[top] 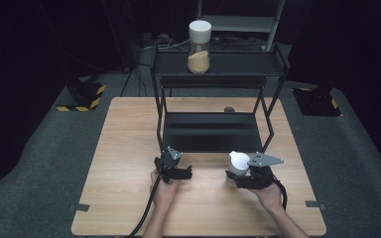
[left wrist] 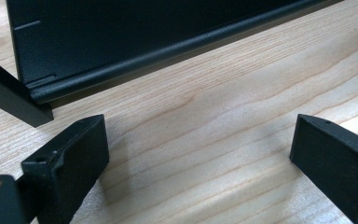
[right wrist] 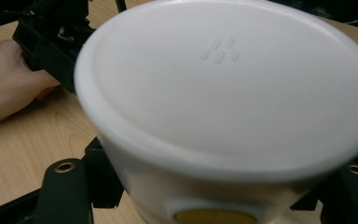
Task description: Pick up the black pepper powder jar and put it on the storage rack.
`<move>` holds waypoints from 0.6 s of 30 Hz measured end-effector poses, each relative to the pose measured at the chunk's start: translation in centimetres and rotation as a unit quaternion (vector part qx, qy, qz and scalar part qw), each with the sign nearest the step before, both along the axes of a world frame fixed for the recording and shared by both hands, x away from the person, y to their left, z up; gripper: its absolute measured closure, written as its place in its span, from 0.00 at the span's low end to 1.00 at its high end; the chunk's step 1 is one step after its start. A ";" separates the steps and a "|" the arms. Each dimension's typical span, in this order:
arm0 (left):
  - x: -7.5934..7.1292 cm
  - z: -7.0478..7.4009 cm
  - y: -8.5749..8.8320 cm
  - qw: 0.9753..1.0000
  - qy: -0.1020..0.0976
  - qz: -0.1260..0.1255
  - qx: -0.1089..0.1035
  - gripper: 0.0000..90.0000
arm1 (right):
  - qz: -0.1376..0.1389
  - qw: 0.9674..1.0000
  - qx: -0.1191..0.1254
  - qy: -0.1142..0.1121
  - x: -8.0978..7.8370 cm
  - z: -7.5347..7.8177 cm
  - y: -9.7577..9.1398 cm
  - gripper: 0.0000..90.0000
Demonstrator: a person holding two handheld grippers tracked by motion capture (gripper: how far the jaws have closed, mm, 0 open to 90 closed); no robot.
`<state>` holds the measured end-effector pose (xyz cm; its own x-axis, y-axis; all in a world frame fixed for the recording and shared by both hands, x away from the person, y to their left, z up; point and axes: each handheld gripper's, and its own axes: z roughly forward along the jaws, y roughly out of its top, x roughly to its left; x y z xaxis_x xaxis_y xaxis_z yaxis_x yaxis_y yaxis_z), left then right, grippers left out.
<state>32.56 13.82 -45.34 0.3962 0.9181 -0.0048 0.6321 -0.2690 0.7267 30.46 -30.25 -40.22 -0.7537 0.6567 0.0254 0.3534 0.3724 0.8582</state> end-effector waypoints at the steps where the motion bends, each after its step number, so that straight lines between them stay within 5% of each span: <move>1: 0.0 0.0 0.0 1.000 0.000 0.000 0.000 0.05 | -0.003 1.000 0.001 0.002 0.2 0.3 0.0 0.33; 18: 0.0 0.0 0.0 1.000 0.000 0.000 0.000 0.05 | -0.008 1.000 0.008 -0.003 2.0 3.7 0.1 0.33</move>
<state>32.56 13.83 -45.34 0.3965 0.9180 -0.0048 0.6323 -0.2693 0.7264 32.44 -30.18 -36.48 -0.7431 0.6684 0.0320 0.3546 0.3528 0.8659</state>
